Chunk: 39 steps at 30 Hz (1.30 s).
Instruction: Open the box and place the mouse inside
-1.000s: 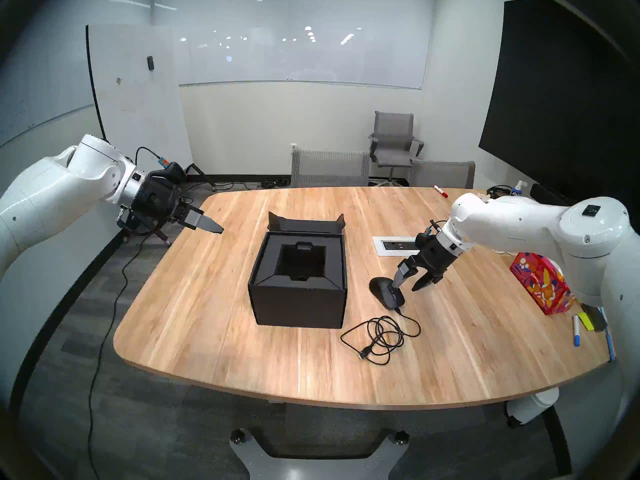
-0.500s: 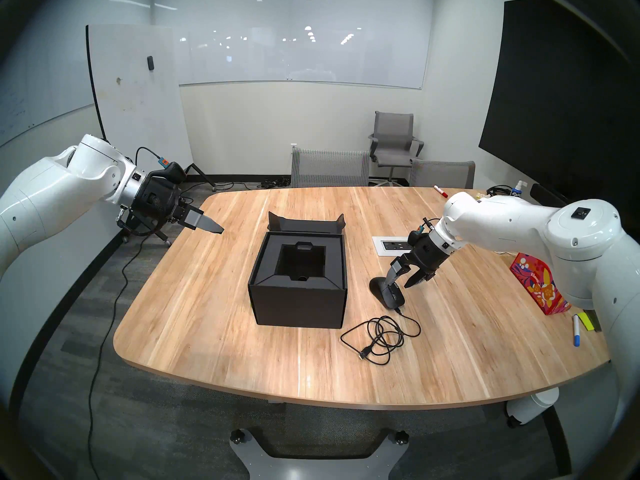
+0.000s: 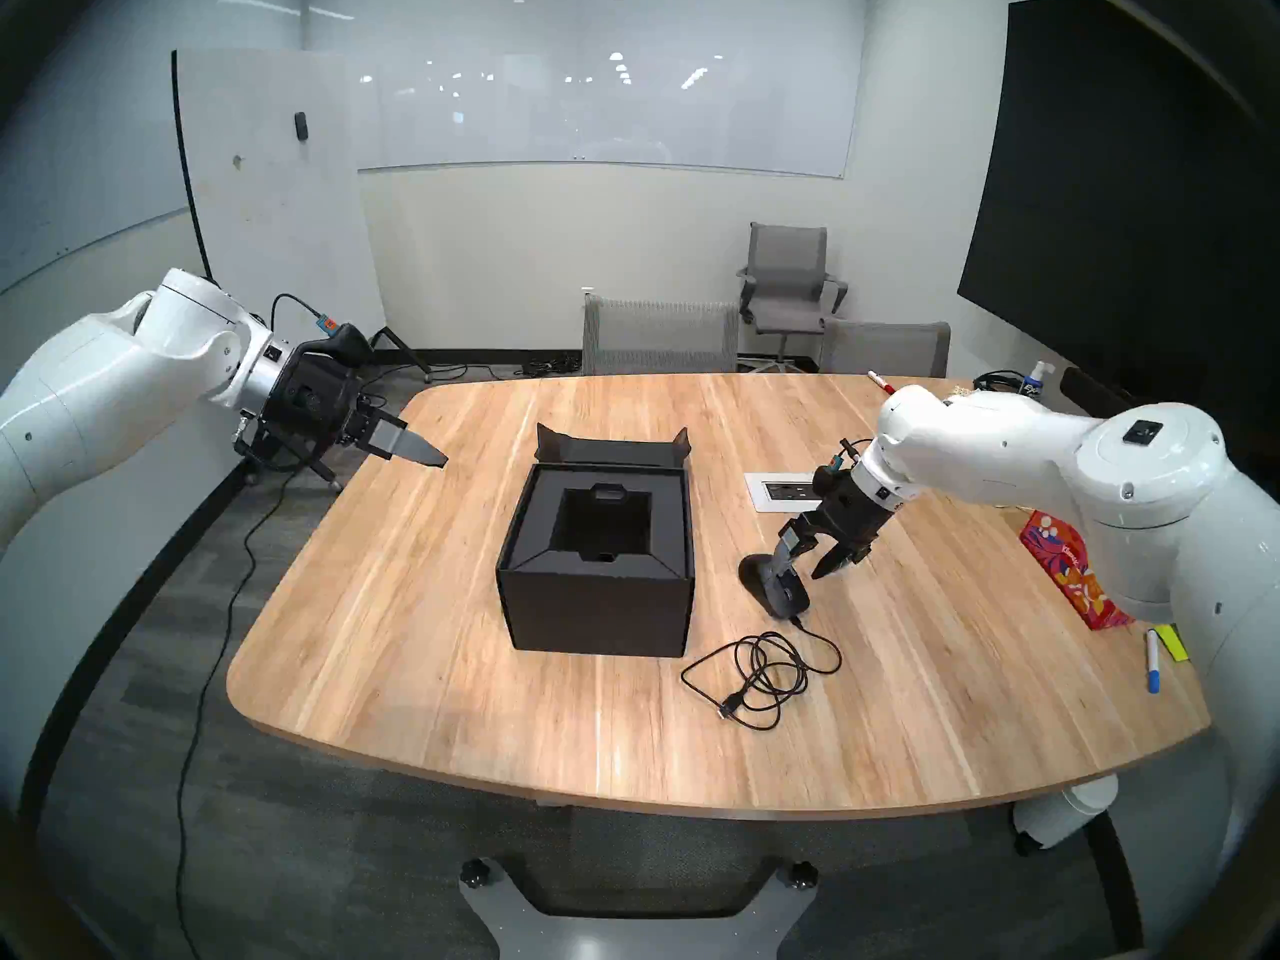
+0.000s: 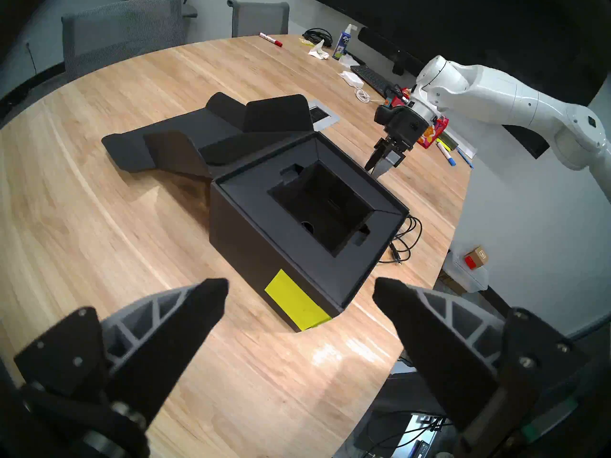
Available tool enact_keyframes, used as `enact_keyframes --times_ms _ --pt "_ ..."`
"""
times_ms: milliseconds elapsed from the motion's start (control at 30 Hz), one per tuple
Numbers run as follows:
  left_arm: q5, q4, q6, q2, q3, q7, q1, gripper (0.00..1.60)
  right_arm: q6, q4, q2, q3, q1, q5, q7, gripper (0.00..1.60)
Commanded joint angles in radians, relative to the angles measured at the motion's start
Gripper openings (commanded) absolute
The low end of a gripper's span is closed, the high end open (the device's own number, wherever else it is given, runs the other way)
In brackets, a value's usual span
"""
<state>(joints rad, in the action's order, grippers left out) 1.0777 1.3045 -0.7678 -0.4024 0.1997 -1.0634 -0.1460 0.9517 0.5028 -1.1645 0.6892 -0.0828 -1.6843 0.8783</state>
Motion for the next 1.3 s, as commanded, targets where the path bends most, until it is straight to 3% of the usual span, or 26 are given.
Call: enact_keyframes --times_ms 0,700,1267 --pt "0.009 0.003 -0.001 0.0 0.011 -0.05 0.023 1.6 0.002 -0.033 -0.031 -0.004 0.021 0.012 0.092 1.6" --pt "0.016 0.006 0.001 0.001 0.007 -0.041 0.025 1.6 0.008 -0.088 -0.081 -0.038 -0.003 0.02 0.088 1.6" --pt "0.018 0.006 0.001 0.002 0.003 -0.041 0.028 1.6 0.008 -0.145 -0.136 0.001 -0.039 0.046 0.086 1.6"
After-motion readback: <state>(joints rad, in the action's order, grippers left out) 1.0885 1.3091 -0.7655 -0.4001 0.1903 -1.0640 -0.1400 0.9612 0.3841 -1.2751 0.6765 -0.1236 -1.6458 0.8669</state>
